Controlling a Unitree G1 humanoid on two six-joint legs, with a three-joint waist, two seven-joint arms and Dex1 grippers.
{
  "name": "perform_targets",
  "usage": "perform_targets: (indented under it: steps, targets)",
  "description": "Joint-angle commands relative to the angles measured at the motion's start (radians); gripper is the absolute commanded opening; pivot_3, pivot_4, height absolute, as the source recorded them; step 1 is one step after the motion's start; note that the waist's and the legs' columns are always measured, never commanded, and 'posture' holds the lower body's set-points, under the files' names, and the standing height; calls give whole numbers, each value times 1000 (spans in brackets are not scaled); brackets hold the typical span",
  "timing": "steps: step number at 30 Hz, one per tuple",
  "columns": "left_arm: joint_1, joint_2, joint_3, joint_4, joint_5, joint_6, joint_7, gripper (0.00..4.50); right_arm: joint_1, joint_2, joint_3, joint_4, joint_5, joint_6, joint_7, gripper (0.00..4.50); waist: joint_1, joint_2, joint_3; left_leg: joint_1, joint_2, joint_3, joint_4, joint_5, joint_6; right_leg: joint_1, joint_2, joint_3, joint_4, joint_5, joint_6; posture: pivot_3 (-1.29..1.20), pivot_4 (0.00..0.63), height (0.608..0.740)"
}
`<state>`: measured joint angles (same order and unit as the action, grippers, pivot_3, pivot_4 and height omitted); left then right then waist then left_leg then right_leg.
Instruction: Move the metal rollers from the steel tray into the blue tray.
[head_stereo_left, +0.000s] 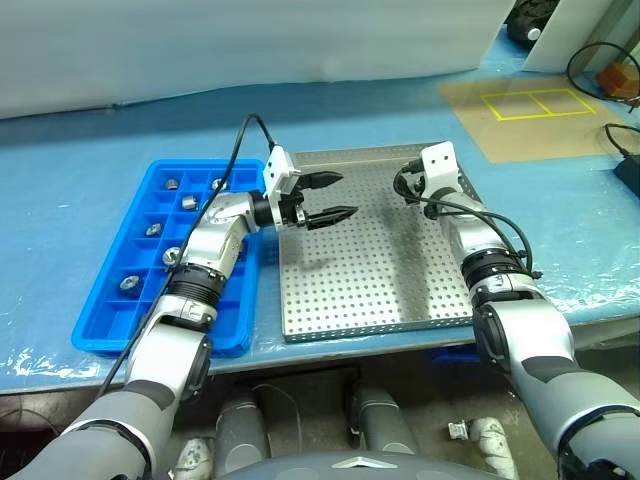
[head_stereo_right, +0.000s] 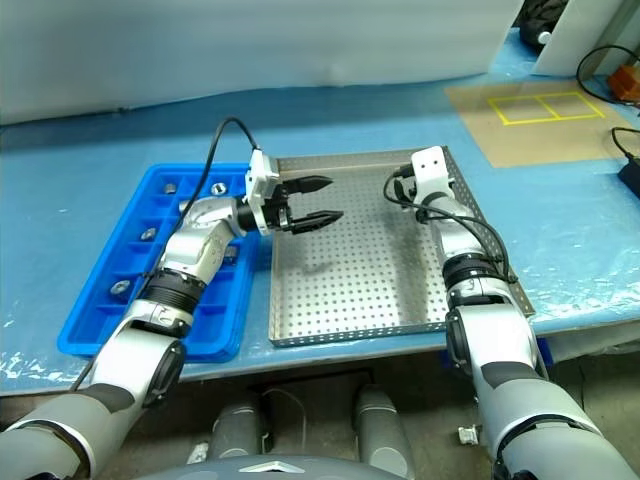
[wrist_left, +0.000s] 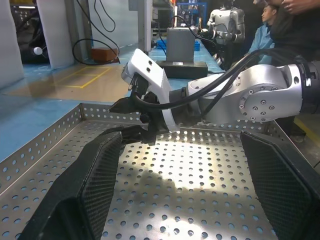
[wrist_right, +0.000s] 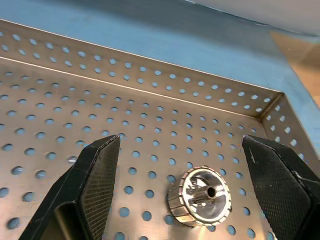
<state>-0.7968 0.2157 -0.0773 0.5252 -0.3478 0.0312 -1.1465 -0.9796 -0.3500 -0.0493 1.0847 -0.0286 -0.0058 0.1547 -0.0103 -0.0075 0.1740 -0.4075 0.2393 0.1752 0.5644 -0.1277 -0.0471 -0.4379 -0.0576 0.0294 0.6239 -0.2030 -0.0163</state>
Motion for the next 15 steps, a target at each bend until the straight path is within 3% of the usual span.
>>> perform_targets:
  steps: [1,15]
  targets:
    - [27,13,14,-71,-5,2,8,4019,-49,0,-18,44,-4,-50,-38,3991,0,0,0,0,0,0,0,0,0,0,0,0,0,0,0,-284,150,740]
    - [108,45,15,-179,-10,46,42,4019,-73,12,-129,179,70,4,-135,3991,12,1,0,-1,0,0,0,-1,2,0,0,-1,0,0,0,-258,150,740]
